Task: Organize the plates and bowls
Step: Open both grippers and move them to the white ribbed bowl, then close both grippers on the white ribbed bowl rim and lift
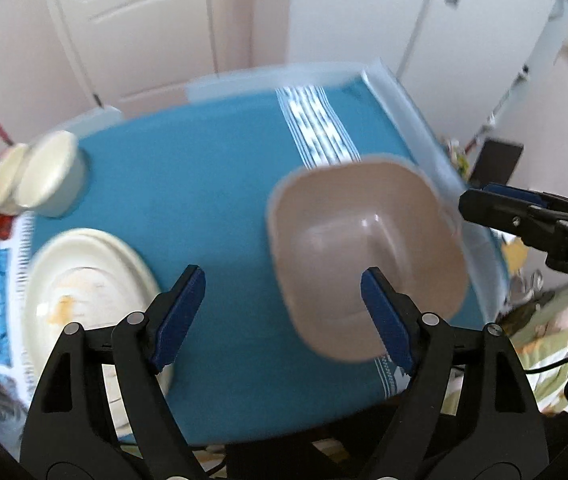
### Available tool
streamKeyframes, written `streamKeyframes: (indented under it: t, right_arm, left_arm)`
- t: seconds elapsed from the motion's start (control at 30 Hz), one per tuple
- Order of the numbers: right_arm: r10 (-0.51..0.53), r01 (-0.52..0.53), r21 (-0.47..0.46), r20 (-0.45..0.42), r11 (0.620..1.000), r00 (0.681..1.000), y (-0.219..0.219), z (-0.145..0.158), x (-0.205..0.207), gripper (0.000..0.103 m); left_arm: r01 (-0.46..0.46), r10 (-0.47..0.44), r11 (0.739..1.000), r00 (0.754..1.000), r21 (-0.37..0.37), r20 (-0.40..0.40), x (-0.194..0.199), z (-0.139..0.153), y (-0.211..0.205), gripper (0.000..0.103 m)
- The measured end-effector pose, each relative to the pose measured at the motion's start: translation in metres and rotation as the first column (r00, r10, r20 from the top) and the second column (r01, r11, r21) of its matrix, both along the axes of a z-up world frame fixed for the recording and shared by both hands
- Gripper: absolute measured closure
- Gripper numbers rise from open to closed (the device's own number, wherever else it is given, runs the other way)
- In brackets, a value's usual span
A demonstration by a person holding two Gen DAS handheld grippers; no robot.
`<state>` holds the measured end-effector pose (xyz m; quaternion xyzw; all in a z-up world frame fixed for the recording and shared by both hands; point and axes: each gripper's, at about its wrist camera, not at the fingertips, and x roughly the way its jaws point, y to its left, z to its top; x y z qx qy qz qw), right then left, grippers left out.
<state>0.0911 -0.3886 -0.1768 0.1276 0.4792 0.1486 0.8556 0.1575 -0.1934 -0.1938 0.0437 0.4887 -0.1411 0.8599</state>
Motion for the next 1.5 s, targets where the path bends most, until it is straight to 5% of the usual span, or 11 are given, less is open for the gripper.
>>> streamKeyframes:
  t: [0.13, 0.2, 0.4, 0.57, 0.77, 1.03, 1.27, 1.5]
  right_arm:
    - [0.088, -0.088, 0.002, 0.093, 0.996, 0.992, 0.021, 0.049, 0.008, 0.036]
    - [0.124, -0.128, 0.016, 0.154, 0.992, 0.98, 0.036, 0.073, 0.014, 0.0]
    - [0.247, -0.284, 0.075, 0.319, 0.956, 0.915, 0.093, 0.132, 0.03, 0.0]
    - [0.307, -0.316, -0.029, 0.337, 0.948, 0.89, 0.153, 0.154, 0.052, 0.0]
    - [0.281, -0.284, -0.026, 0.252, 0.958, 0.926, 0.219, 0.135, 0.096, 0.0]
    - [0.251, -0.25, -0.044, 0.025, 0.967, 0.968, 0.302, 0.052, 0.167, 0.0]
    - [0.224, -0.233, -0.036, -0.16, 0.972, 0.961, 0.331, -0.029, 0.209, 0.025]
    - [0.229, -0.241, -0.021, -0.245, 0.97, 0.942, 0.342, -0.064, 0.22, 0.053]
  left_arm:
    - [-0.098, 0.099, 0.995, 0.988, -0.018, 0.114, -0.011, 0.055, 0.033, 0.015]
    - [-0.15, 0.155, 0.988, 0.974, -0.044, 0.167, -0.013, 0.084, 0.054, 0.004]
    - [-0.282, 0.29, 0.957, 0.912, -0.069, 0.291, 0.001, 0.138, 0.12, 0.0]
    - [-0.354, 0.363, 0.931, 0.893, -0.083, 0.264, 0.027, 0.143, 0.185, 0.0]
    - [-0.375, 0.385, 0.922, 0.912, -0.092, 0.141, 0.07, 0.105, 0.251, 0.0]
    - [-0.391, 0.382, 0.907, 0.92, -0.155, -0.083, 0.136, 0.021, 0.319, 0.002]
    - [-0.367, 0.334, 0.92, 0.919, -0.141, -0.209, 0.182, -0.054, 0.322, 0.031]
    - [-0.334, 0.289, 0.931, 0.921, -0.146, -0.26, 0.208, -0.09, 0.315, 0.063]
